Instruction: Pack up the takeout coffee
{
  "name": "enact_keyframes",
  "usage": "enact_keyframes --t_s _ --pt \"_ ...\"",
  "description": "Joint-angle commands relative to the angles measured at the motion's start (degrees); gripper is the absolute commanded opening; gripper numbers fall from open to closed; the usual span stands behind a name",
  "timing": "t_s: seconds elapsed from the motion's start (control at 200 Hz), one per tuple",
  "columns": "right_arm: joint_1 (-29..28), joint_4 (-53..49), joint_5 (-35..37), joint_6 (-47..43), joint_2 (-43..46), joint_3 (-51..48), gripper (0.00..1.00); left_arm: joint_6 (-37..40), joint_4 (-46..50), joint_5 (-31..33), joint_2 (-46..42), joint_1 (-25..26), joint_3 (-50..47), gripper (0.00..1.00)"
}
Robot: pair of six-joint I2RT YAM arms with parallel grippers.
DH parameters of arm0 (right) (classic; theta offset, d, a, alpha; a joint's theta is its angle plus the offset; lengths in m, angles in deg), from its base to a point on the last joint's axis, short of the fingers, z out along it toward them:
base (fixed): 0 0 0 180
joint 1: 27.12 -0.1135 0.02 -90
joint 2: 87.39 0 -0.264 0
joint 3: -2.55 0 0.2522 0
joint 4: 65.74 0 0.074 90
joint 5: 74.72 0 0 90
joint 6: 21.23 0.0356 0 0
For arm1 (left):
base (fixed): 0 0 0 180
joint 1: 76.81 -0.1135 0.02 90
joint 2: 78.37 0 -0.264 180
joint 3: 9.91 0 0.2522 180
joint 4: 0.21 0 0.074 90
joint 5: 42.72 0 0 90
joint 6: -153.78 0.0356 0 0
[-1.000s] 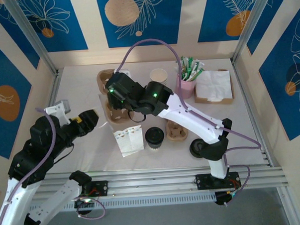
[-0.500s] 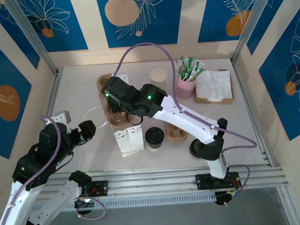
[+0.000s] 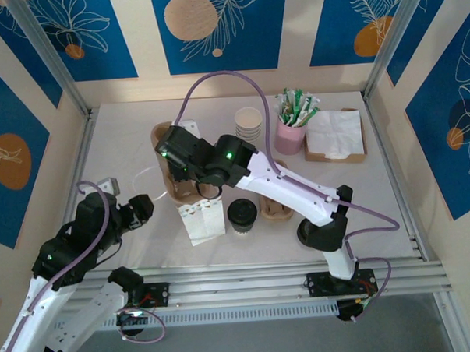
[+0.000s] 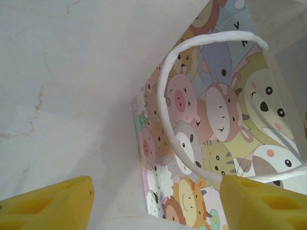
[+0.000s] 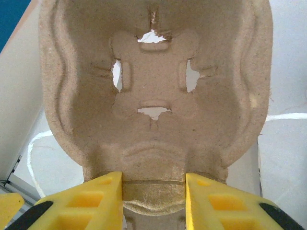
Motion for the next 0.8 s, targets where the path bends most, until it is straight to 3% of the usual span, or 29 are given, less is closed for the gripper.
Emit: enact_keyframes --t_s 0.0,0.385,0.795 --pt "-0.3 -1.2 1.9 0.1 -1.4 0.9 0.35 -0.4 -0.9 -0.9 -0.5 0.3 -0.7 0.67" --pt "-0.2 -2.6 3.6 -0.3 -2.0 1.2 0.35 -1.1 -1.0 -1.1 -0.5 0.4 -1.9 0.56" --pt "0.8 -2.3 4.7 -2.1 -2.0 1.3 0.35 -1.4 -0.8 -1.3 -0.9 0.4 -2.9 0.53"
